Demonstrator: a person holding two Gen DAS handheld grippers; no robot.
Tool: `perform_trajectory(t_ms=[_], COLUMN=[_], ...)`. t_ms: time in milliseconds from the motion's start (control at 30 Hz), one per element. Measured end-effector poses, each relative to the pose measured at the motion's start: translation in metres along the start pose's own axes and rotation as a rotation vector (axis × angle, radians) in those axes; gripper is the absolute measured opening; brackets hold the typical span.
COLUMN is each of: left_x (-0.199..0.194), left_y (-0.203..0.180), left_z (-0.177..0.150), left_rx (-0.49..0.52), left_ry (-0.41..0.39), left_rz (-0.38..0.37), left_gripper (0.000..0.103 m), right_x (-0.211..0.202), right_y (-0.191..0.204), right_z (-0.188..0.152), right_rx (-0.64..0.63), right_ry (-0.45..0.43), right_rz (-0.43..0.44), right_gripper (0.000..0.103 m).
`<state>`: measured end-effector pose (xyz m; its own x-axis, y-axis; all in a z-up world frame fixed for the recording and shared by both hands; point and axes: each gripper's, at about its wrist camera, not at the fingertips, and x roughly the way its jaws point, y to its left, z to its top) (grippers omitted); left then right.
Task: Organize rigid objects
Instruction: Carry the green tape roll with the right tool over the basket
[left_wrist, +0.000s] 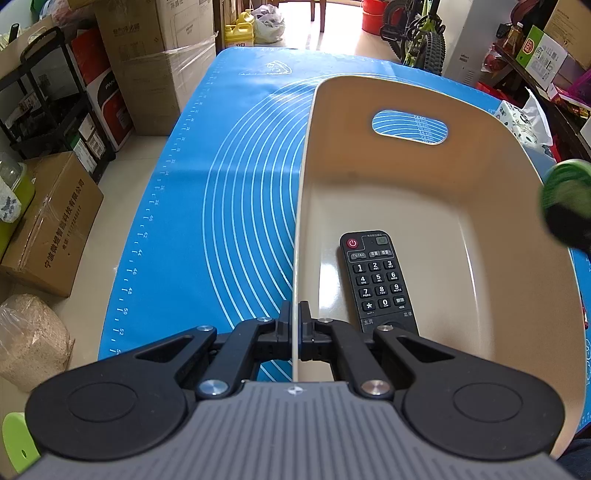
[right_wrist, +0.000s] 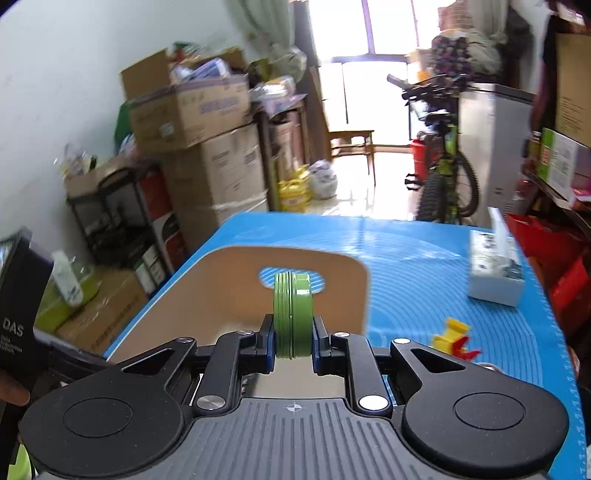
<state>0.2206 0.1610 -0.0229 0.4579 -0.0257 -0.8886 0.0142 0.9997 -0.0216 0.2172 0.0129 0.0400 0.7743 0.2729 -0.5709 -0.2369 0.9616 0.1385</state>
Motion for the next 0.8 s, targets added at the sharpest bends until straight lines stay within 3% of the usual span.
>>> perform_trajectory(t_ms=[400,800], left_x=[0.0,-0.001], left_y=[0.0,-0.001], left_z=[0.0,0.0], left_rx=[0.001,0.002], left_ry=[0.002,-0.001], left_rz=[0.0,0.0], left_gripper=[0.003,0.003], right_x=[0.058,0.088], right_y=[0.024,0.04], right_z=[-0.019,-0.028], right_rx=[-0.045,-0.127], right_ry=[0.197,0.392], right_rz=[-0.023,-0.043], right_gripper=[0.029,0.029])
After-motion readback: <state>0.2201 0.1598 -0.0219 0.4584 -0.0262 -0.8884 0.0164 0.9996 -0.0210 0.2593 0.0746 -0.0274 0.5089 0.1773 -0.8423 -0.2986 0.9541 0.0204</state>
